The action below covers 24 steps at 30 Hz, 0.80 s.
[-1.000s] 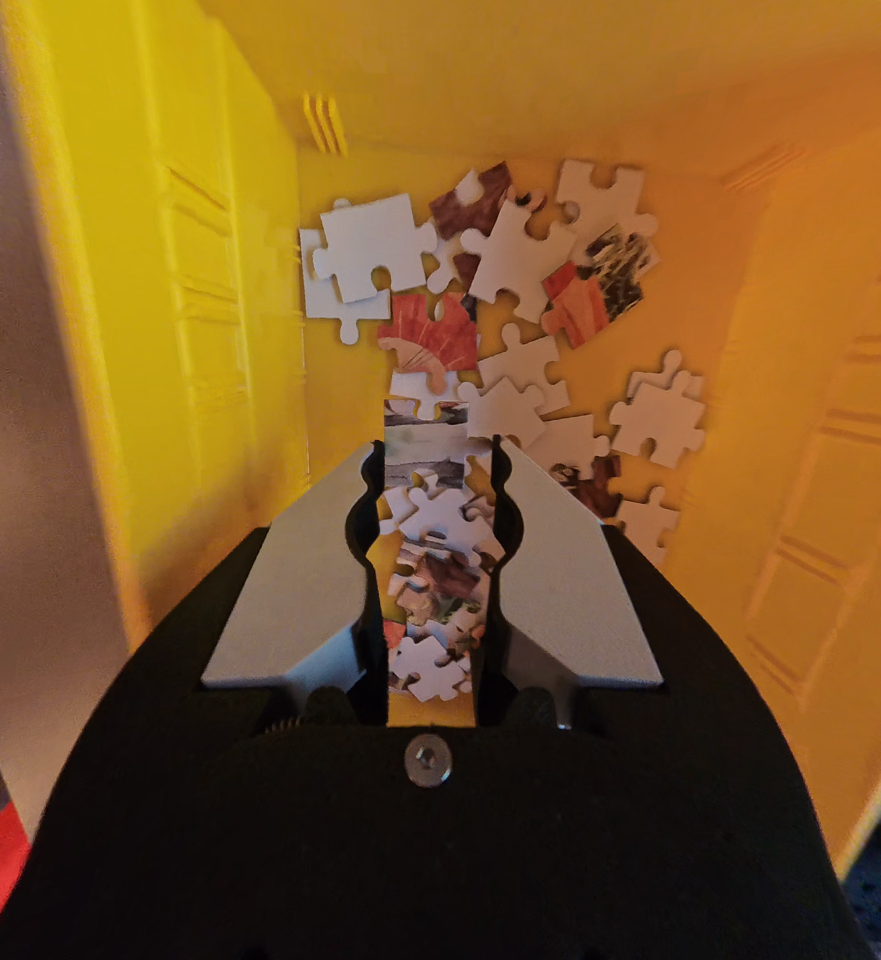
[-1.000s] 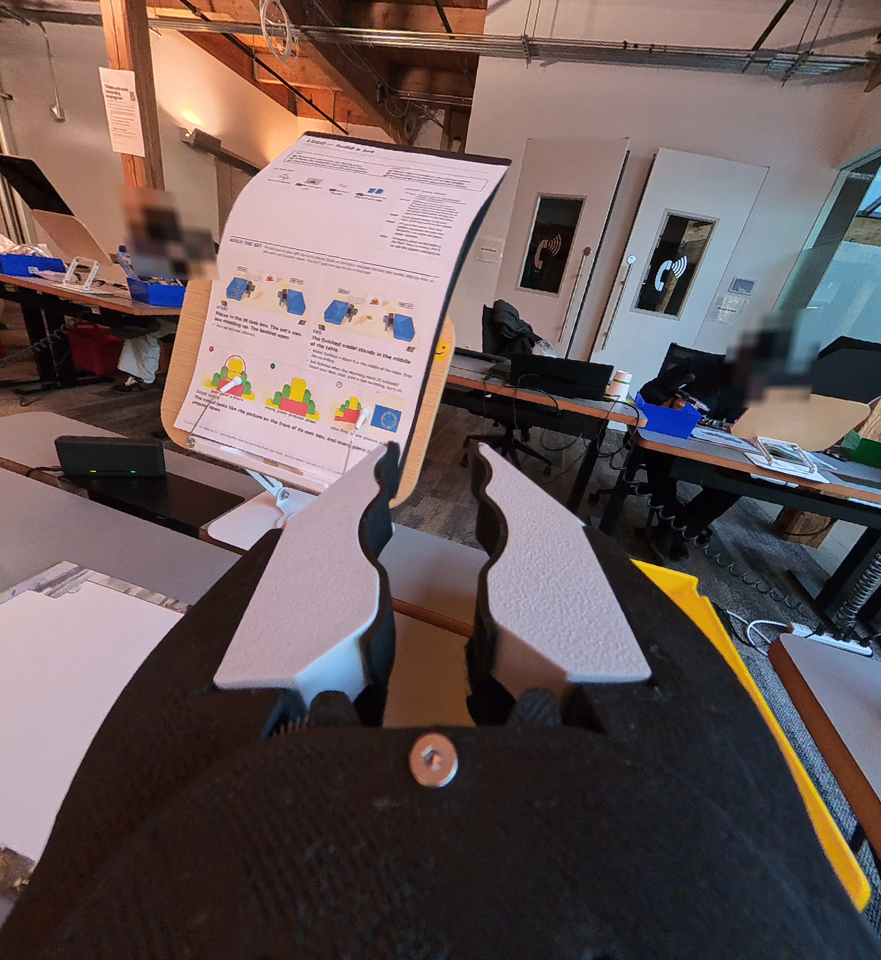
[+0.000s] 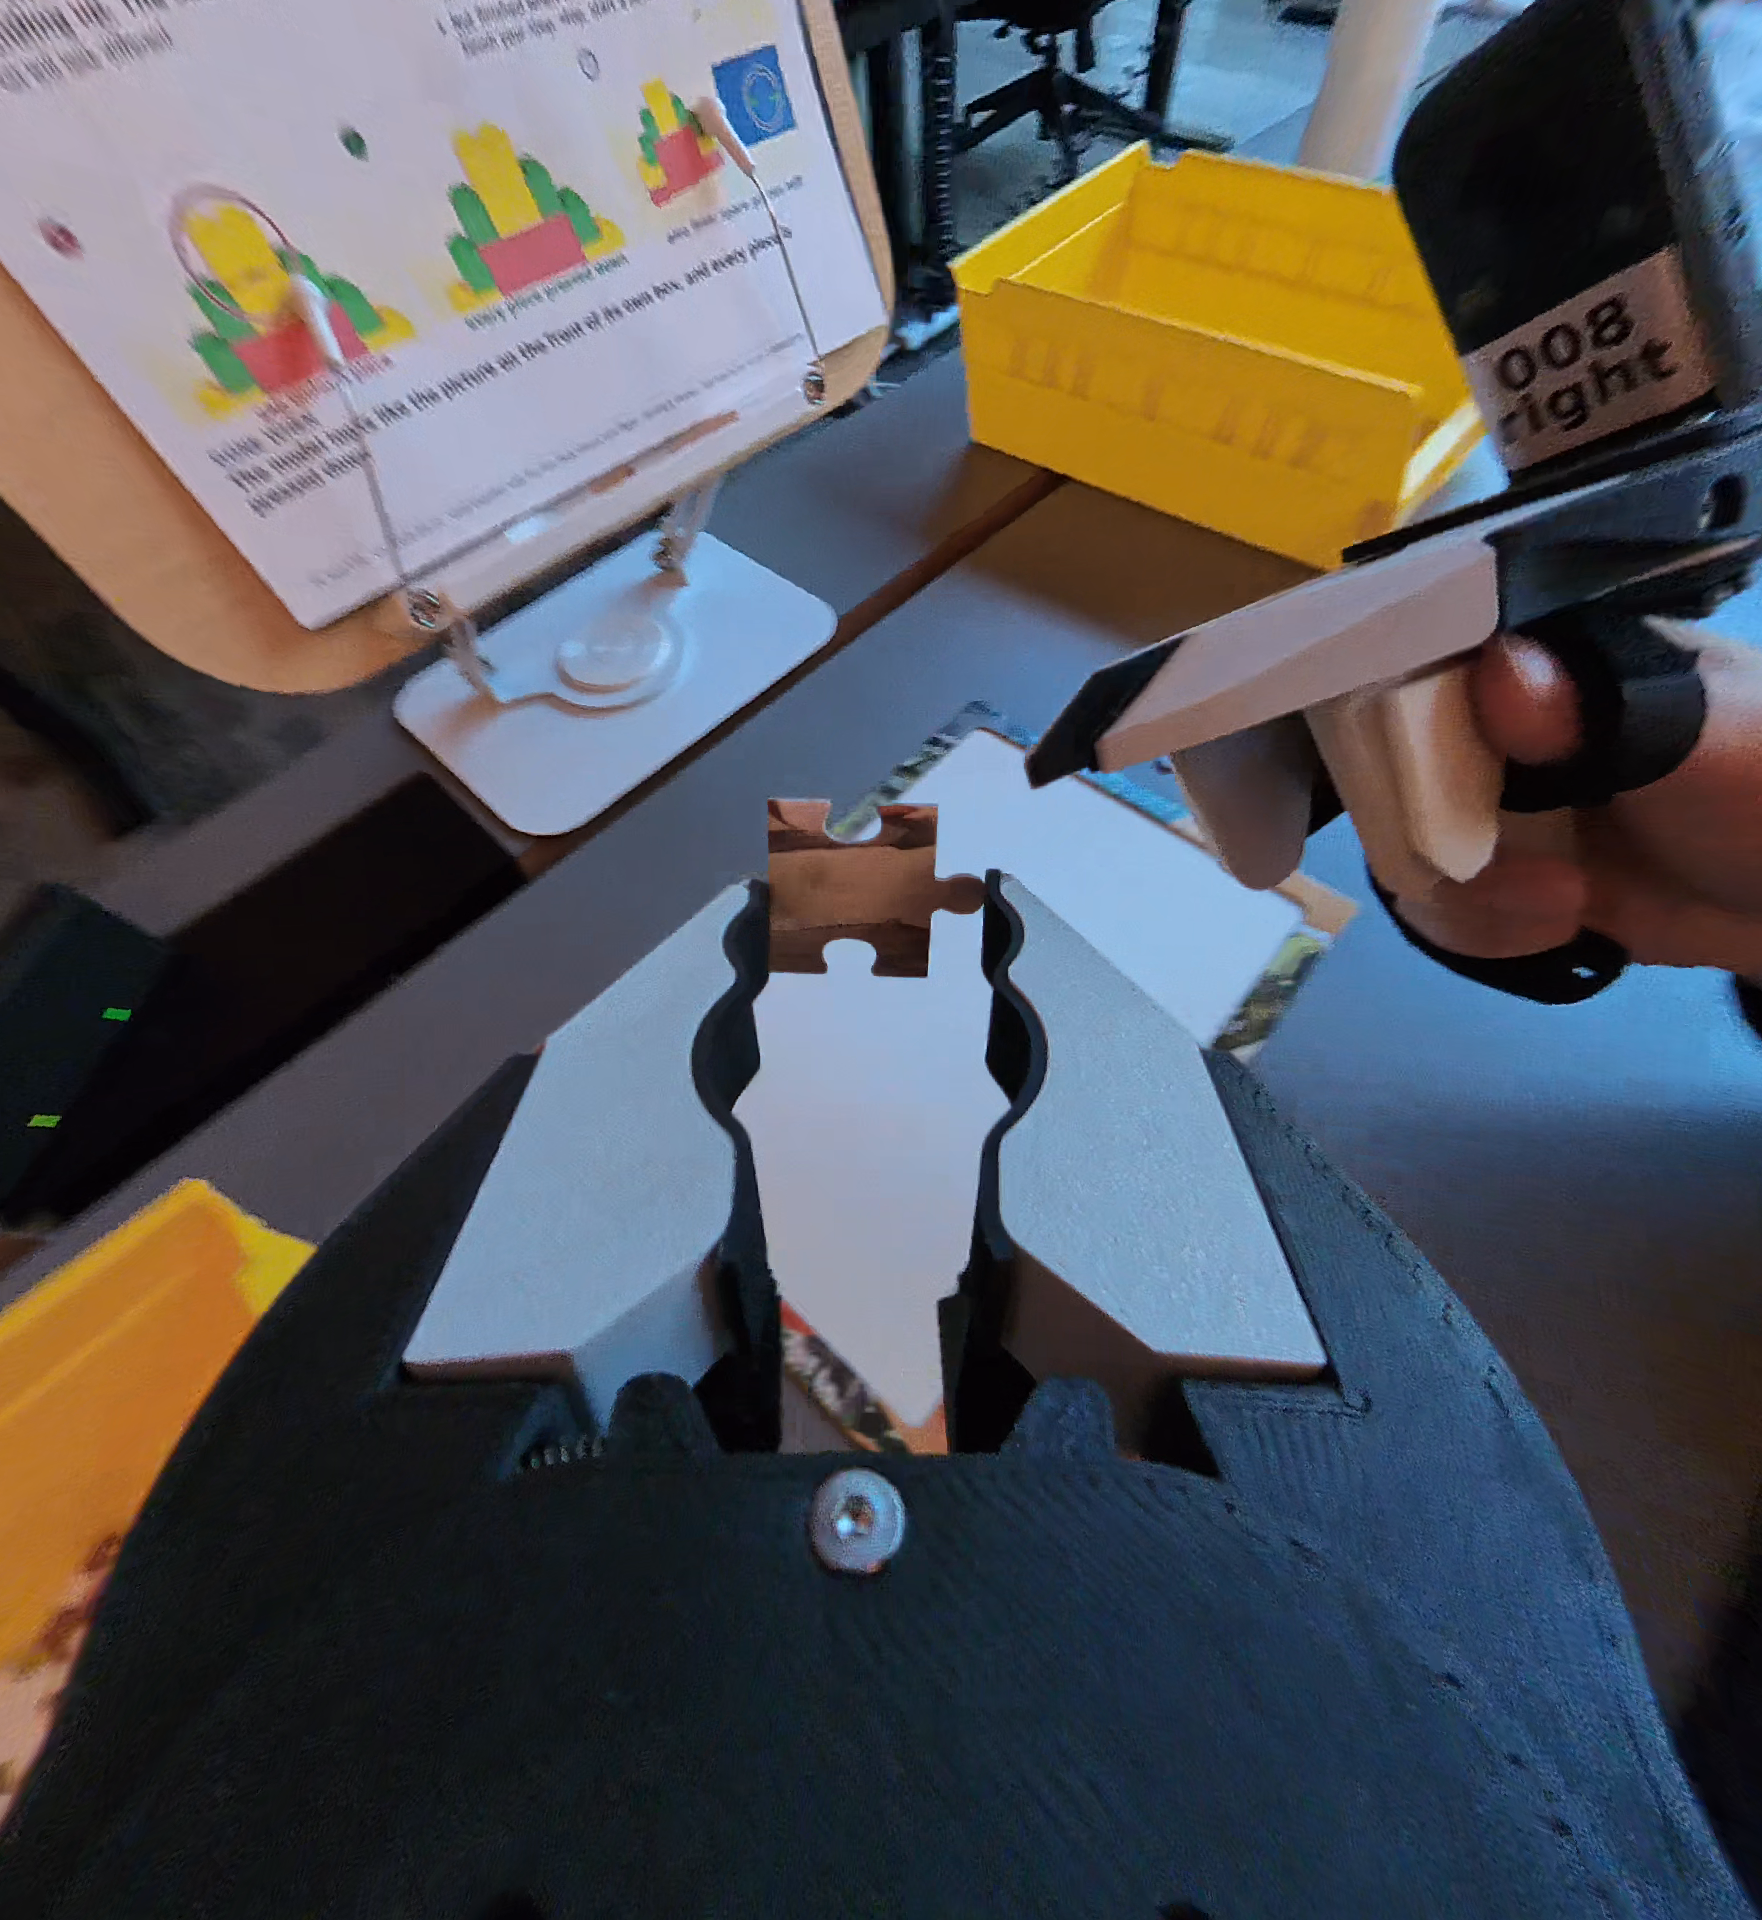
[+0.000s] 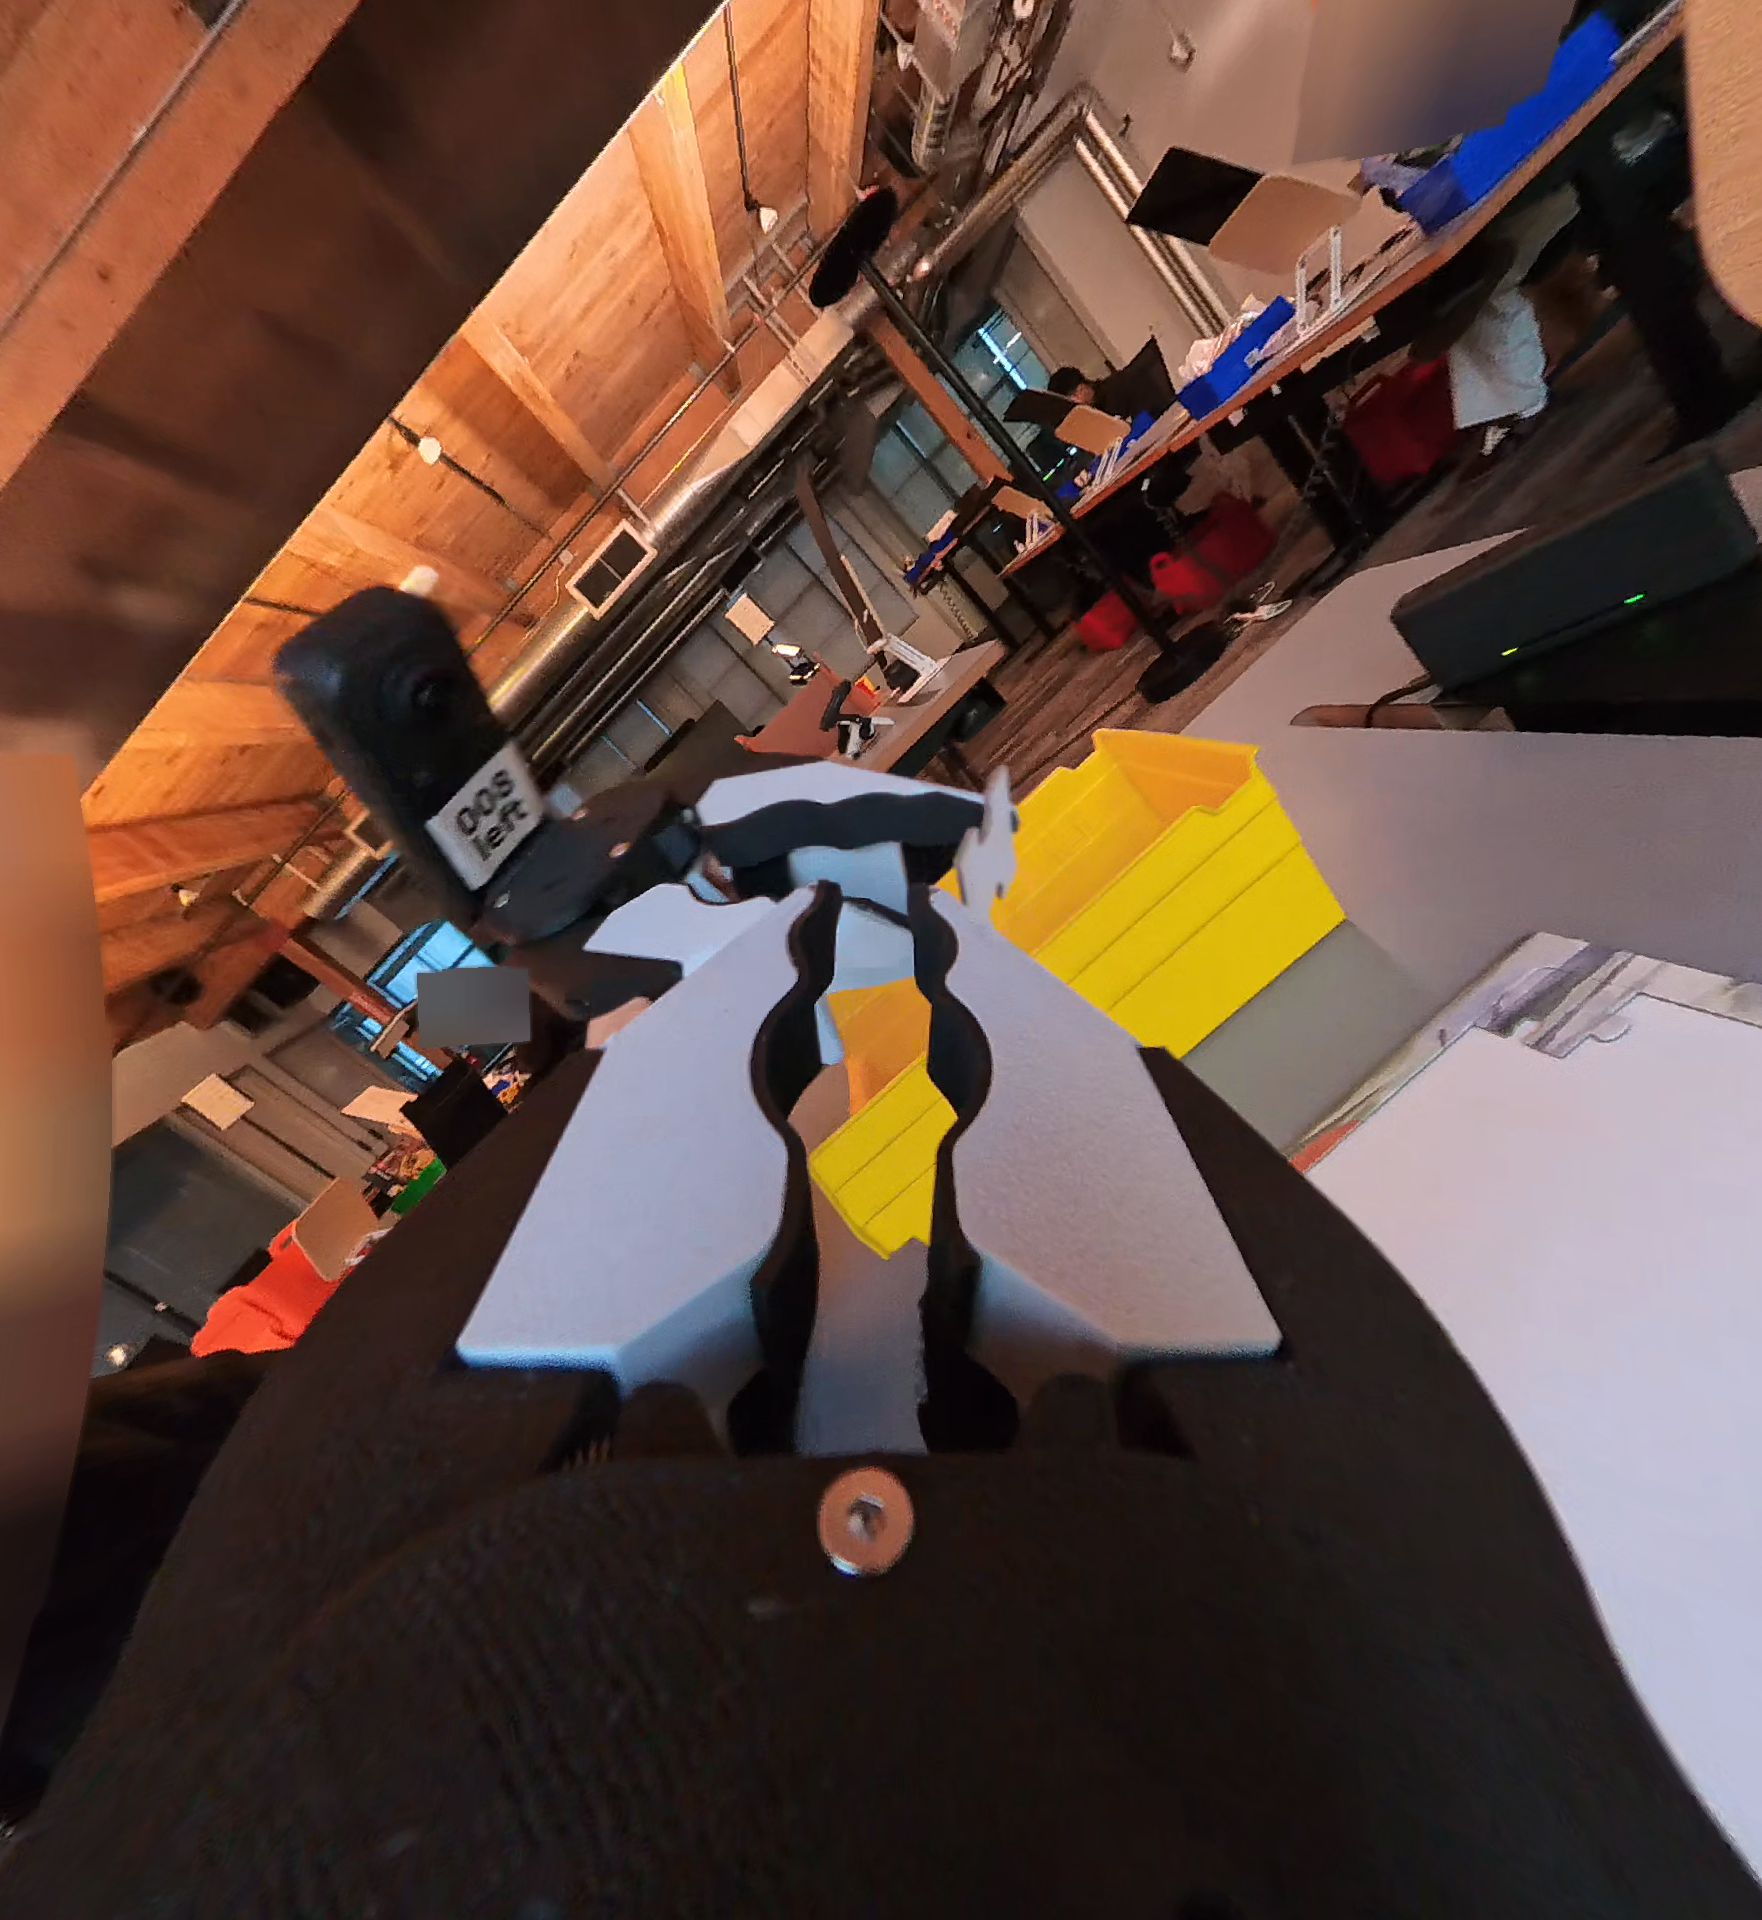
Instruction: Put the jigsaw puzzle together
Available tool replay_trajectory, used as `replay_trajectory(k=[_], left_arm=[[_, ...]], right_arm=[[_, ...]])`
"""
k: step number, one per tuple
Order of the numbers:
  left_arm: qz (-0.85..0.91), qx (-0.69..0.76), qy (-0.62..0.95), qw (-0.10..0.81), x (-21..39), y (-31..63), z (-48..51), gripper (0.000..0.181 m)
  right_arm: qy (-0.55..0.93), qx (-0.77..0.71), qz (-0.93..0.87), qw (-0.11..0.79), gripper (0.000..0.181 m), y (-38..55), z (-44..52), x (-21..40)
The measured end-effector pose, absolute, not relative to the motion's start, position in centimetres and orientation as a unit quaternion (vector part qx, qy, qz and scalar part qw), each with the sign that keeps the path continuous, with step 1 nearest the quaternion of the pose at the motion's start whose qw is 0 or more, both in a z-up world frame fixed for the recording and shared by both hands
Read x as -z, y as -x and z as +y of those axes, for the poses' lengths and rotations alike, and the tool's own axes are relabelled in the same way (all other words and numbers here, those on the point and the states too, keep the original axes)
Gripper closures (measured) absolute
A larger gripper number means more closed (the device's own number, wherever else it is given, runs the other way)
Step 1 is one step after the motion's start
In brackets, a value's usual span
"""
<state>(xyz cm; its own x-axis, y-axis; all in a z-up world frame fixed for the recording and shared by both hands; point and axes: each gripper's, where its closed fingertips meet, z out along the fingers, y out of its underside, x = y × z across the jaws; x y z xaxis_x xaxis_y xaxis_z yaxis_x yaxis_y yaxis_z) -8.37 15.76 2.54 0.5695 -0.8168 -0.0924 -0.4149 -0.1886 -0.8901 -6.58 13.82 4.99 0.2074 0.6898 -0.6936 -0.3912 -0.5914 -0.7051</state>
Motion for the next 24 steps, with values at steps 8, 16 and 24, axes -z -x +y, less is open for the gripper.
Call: replay_trajectory(k=[8, 16, 24], left_arm=[[0.436, 0.158, 0.709, 0.532, -3.4, 7.7, 15.4, 0.142], [0.453, 0.113, 0.686, 0.558, -3.7, 7.0, 14.9, 0.142], [0.458, 0.089, 0.688, 0.556, -3.1, 6.9, 15.0, 0.142]], right_arm=[[0.636, -0.614, -0.119, 0.452, 0.17, 6.7, 14.0, -4.7], [0.624, -0.597, -0.133, 0.486, 0.174, 6.4, 14.0, -5.3], [0.638, -0.551, -0.141, 0.52, 0.176, 6.0, 14.5, -4.8]])
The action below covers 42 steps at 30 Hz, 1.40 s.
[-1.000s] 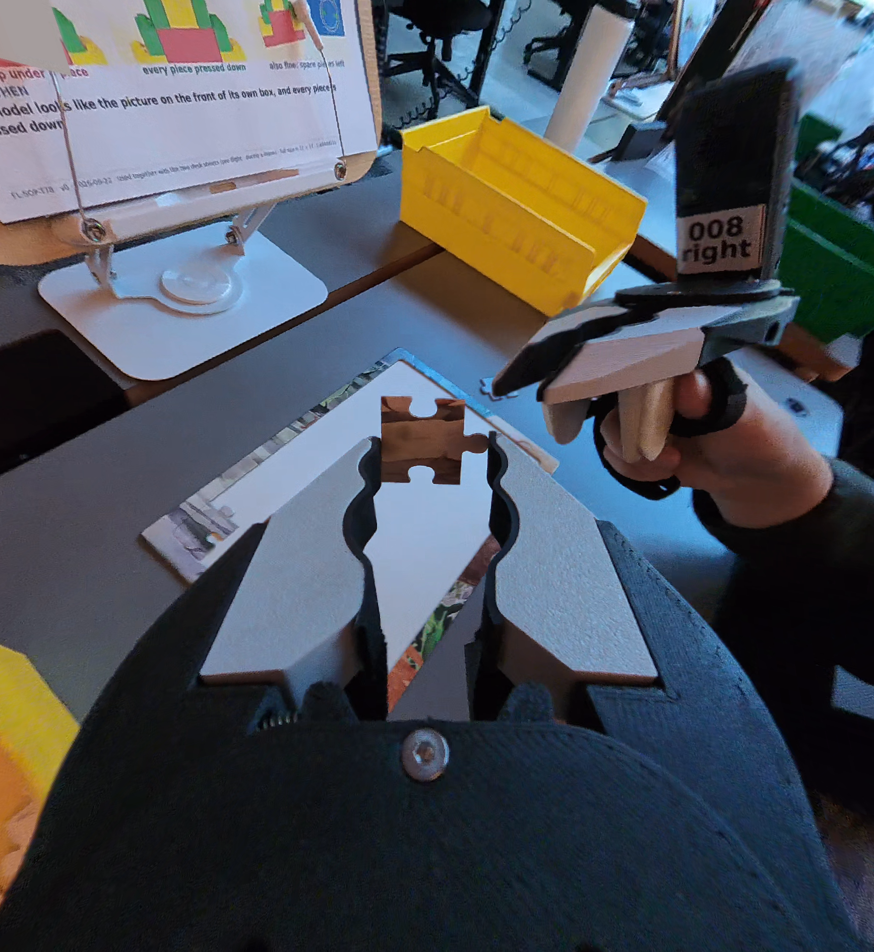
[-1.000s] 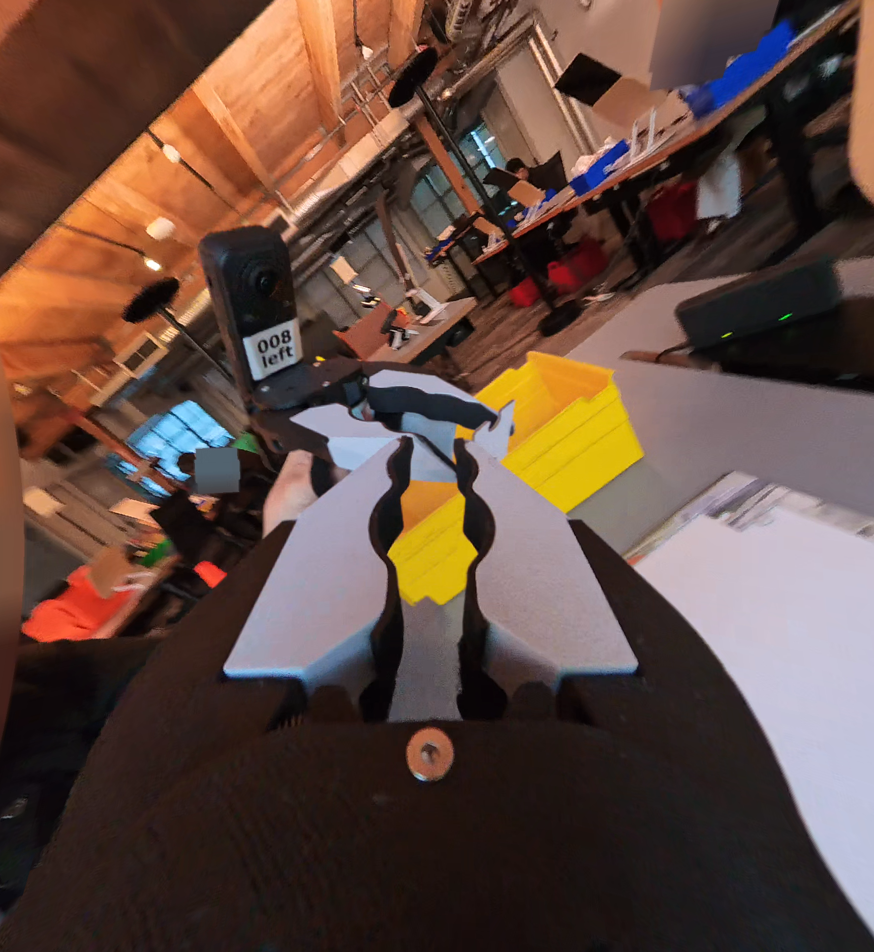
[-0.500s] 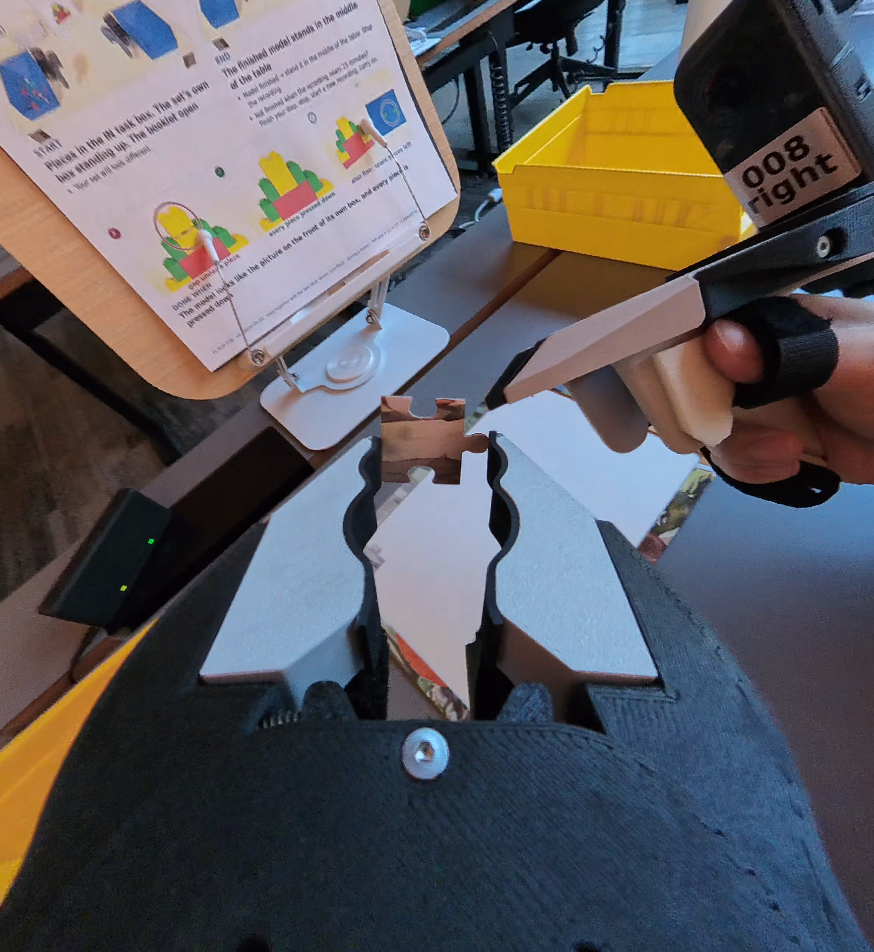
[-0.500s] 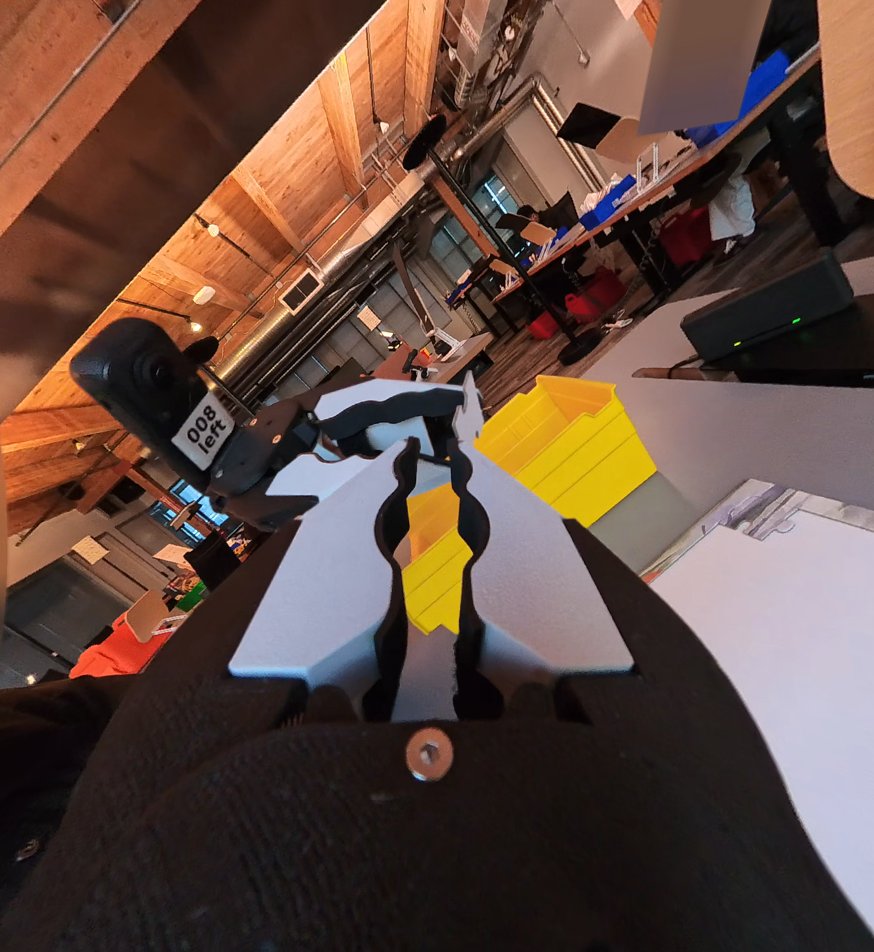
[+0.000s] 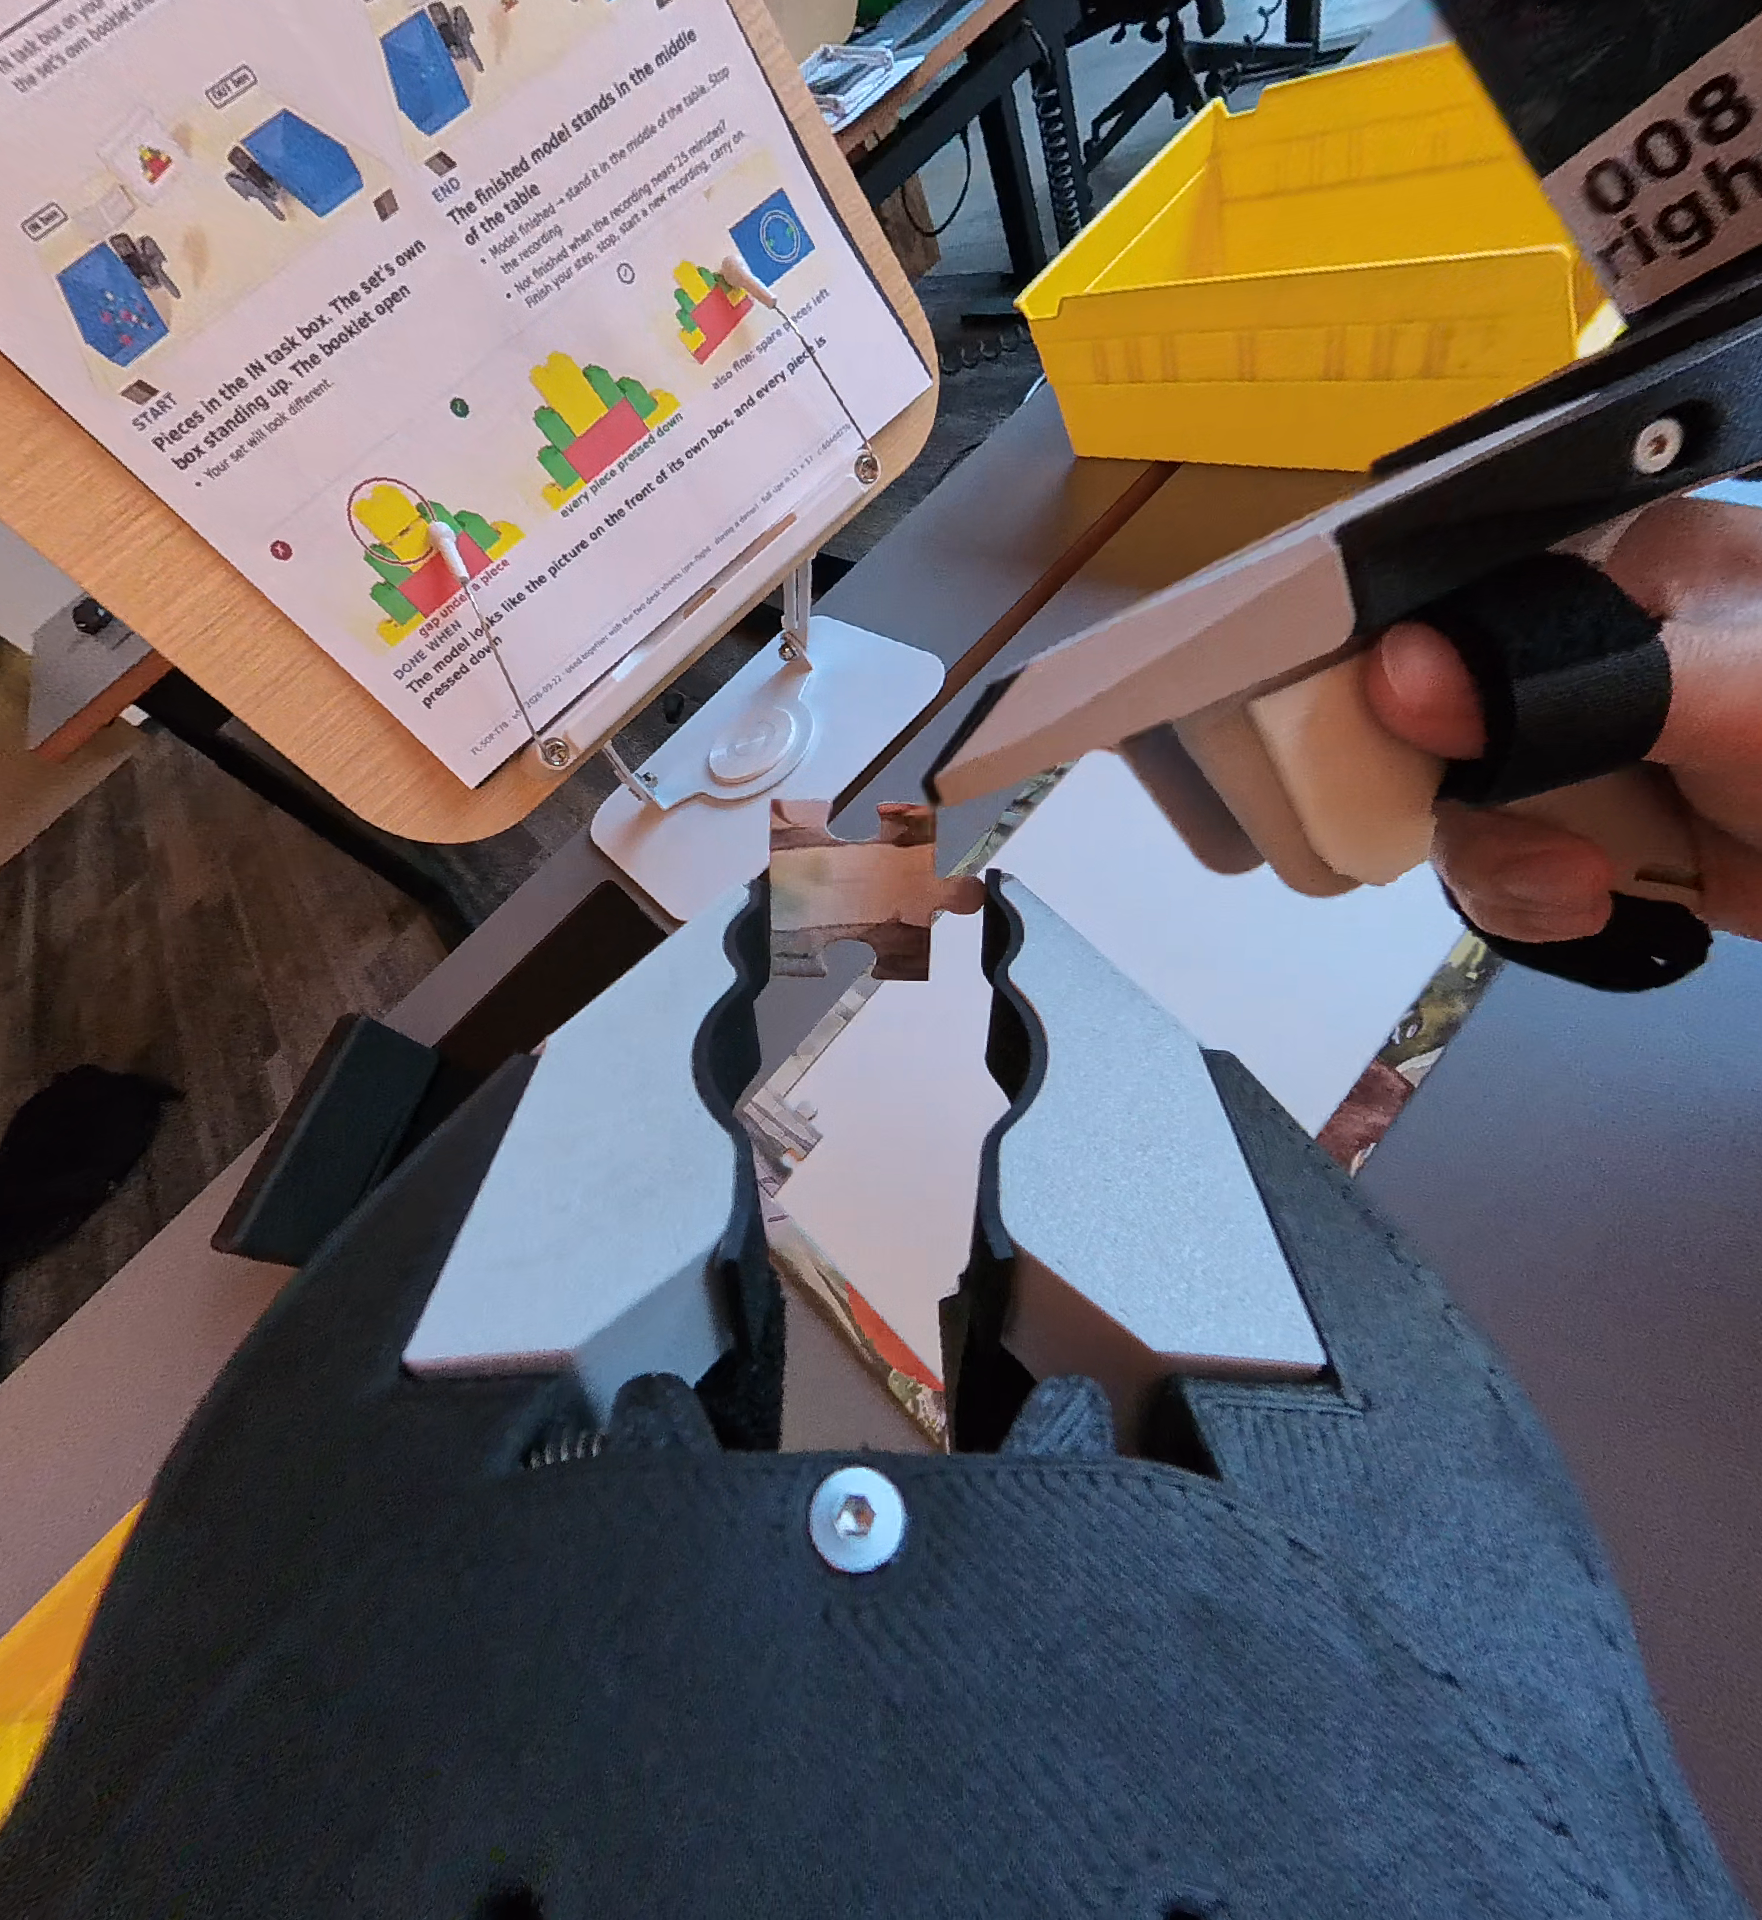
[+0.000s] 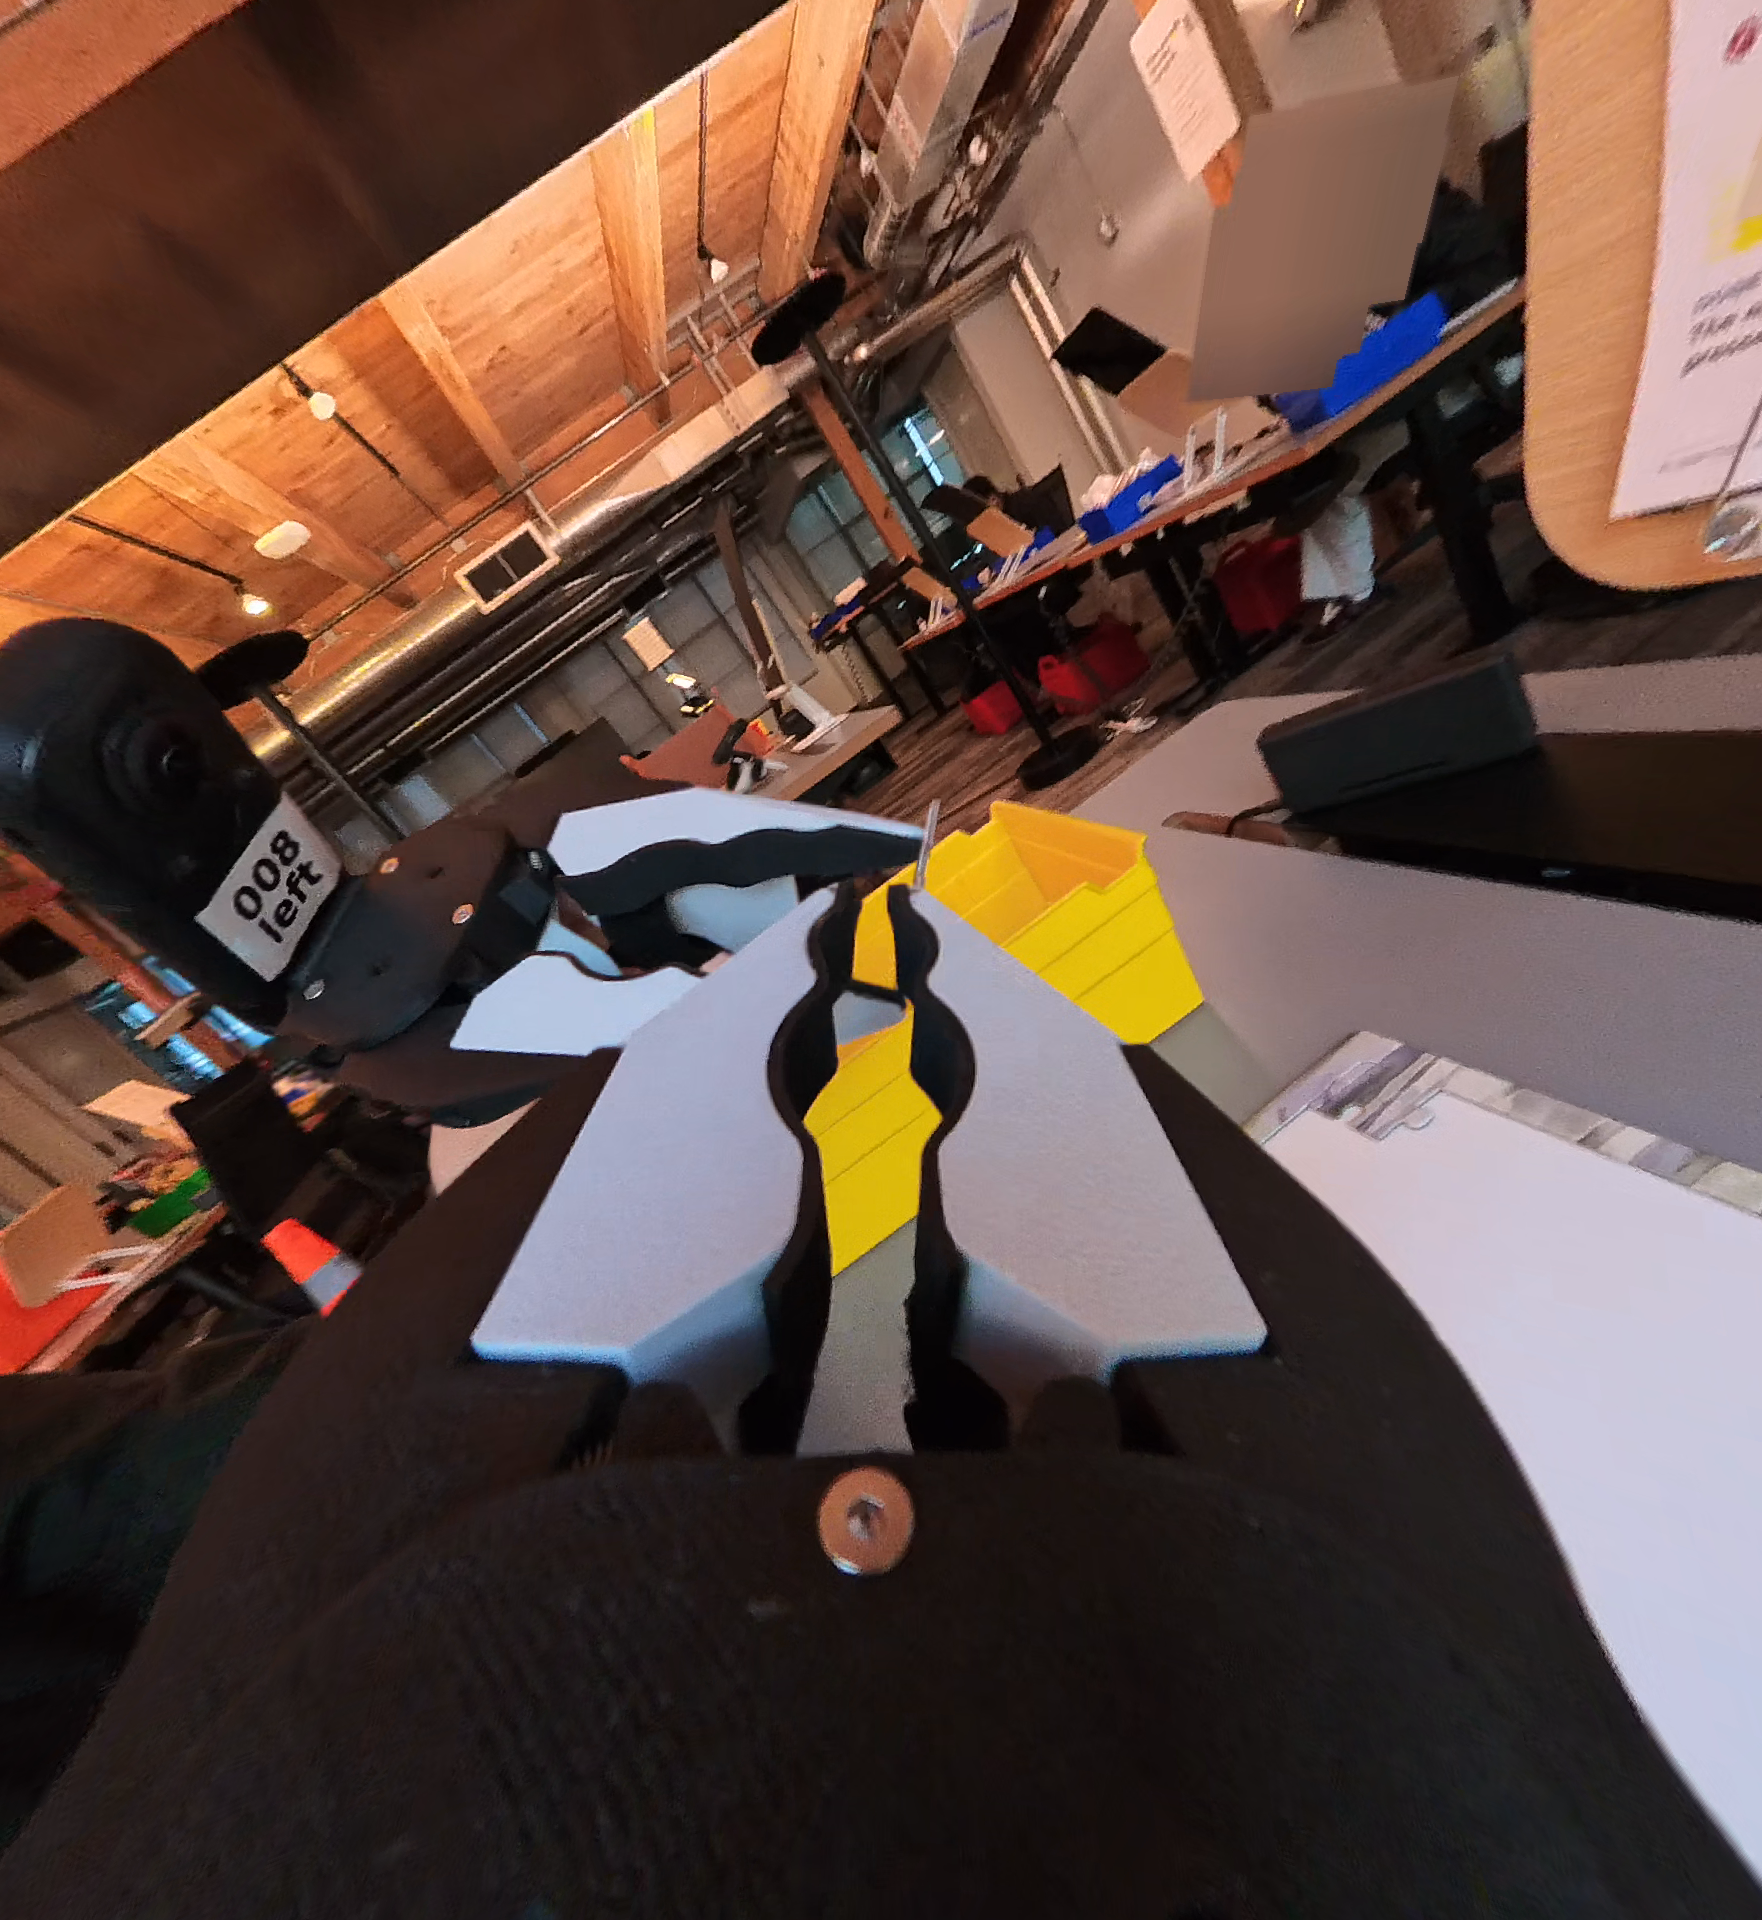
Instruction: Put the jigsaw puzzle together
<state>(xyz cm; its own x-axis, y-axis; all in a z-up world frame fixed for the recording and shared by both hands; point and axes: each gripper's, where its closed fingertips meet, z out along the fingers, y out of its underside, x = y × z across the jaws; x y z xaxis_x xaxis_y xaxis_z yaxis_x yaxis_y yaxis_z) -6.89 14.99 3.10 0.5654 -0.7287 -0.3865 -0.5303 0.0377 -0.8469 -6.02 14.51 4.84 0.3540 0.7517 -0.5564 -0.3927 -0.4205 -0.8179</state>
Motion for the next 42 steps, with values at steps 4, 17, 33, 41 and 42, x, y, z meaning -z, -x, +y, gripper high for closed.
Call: replay_trajectory(k=[4, 17, 33, 41, 42], left_arm=[[0.456, 0.093, 0.687, 0.558, -3.3, 6.9, 14.9, 0.142], [0.481, 0.149, 0.726, 0.468, -2.7, 9.9, 14.2, 0.145], [0.447, 0.192, 0.754, 0.441, -6.0, 17.6, 13.4, 0.159], [0.439, 0.206, 0.749, 0.452, -7.0, 18.6, 13.4, 0.162], [0.437, 0.208, 0.748, 0.454, -7.1, 18.8, 13.4, 0.162]], right_arm=[[0.661, -0.513, -0.149, 0.527, 0.171, 5.9, 15.0, -4.1], [0.658, -0.56, -0.174, 0.472, 0.181, 5.9, 14.8, -3.0], [0.828, -0.537, -0.108, 0.115, 0.18, 7.7, 20.4, 12.6], [0.85, -0.514, -0.1, 0.063, 0.18, 8.3, 23.3, 14.1], [0.85, -0.514, -0.099, 0.062, 0.18, 8.3, 23.5, 14.2]])
